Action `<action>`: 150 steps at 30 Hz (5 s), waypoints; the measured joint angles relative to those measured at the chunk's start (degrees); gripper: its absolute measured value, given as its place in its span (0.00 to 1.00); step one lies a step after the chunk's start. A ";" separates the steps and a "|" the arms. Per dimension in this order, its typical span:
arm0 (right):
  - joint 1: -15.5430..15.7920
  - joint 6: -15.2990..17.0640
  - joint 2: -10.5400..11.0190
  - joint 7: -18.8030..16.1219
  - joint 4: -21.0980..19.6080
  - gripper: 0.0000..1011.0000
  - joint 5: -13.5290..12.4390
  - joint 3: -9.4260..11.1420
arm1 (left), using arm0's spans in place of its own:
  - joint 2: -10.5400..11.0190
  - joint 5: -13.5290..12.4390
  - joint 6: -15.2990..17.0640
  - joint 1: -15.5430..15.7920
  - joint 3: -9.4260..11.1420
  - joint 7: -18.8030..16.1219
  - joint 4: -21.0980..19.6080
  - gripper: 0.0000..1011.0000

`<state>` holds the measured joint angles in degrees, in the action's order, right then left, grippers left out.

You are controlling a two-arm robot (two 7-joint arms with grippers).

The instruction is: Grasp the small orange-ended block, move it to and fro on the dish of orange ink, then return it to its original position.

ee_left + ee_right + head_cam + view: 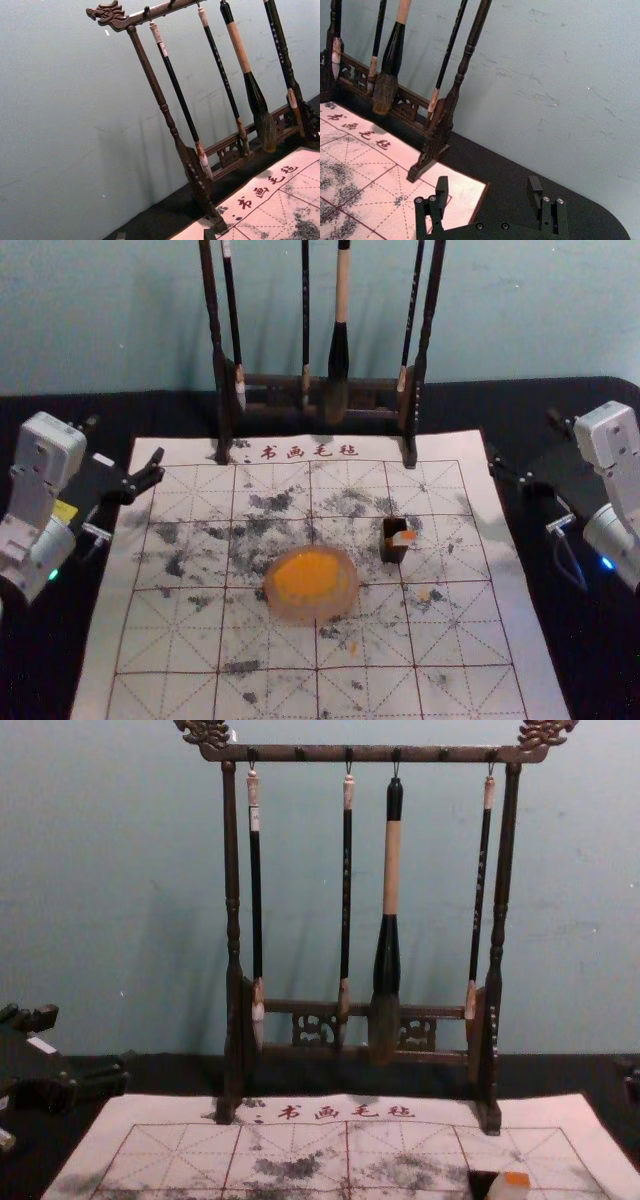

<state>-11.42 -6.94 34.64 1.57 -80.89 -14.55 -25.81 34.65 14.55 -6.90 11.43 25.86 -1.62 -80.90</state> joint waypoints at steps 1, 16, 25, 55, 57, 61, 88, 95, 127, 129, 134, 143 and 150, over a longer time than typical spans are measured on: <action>0.07 -0.30 0.00 -0.33 0.02 0.99 0.11 0.13 | 0.00 0.00 0.00 0.00 0.00 0.00 0.00 0.99; 1.46 -7.72 3.24 -19.93 -1.19 0.99 -6.62 0.46 | 0.00 0.00 0.00 0.00 0.00 0.00 0.00 0.99; 0.20 -11.80 5.79 -35.99 -0.53 0.99 -10.62 -1.34 | 0.00 0.00 0.00 0.00 0.00 0.00 0.00 0.99; -15.90 -12.20 -0.68 -55.90 15.82 0.99 -4.69 -9.03 | 0.00 0.00 0.00 0.00 0.00 0.01 0.00 0.99; -16.30 -12.26 -1.02 -56.25 16.60 0.99 -4.72 -9.22 | 0.00 0.00 0.00 0.00 0.00 0.00 0.00 0.99; -17.06 -12.45 -1.68 -56.91 18.07 0.99 -4.77 -9.72 | 0.00 0.00 0.00 0.00 0.00 0.00 0.00 0.99; -18.38 -11.58 -2.88 -56.60 20.62 0.99 -4.41 -10.94 | 0.00 0.00 0.00 0.00 0.00 0.01 0.00 0.99; -18.36 -11.58 -2.86 -56.62 20.58 0.95 -4.44 -10.92 | 0.00 0.00 0.00 0.00 0.00 0.00 0.00 0.99; -18.31 -11.63 -2.83 -56.69 20.55 0.14 -4.53 -10.87 | 0.00 0.00 0.00 0.00 0.00 0.00 0.00 0.99; -18.31 -11.63 -2.83 -56.70 20.55 0.14 -4.53 -10.87 | 0.00 0.00 0.00 0.00 0.00 0.00 0.00 0.99; -18.31 -11.61 -2.83 -56.70 20.55 0.14 -4.52 -10.87 | 0.00 0.00 0.00 0.00 0.00 0.00 0.00 0.99; -18.32 -9.76 -2.13 -56.44 18.51 0.14 -5.49 -10.13 | 0.00 0.00 0.00 0.00 0.00 0.00 0.00 0.99; -18.64 -7.88 -0.34 -56.58 15.34 0.14 -5.95 -9.69 | 0.00 0.00 0.00 0.00 0.00 0.00 0.00 0.99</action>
<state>-30.06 -14.82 34.30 -55.01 -65.55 -20.50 -35.51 34.65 14.55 -6.91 11.43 25.86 -1.62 -80.90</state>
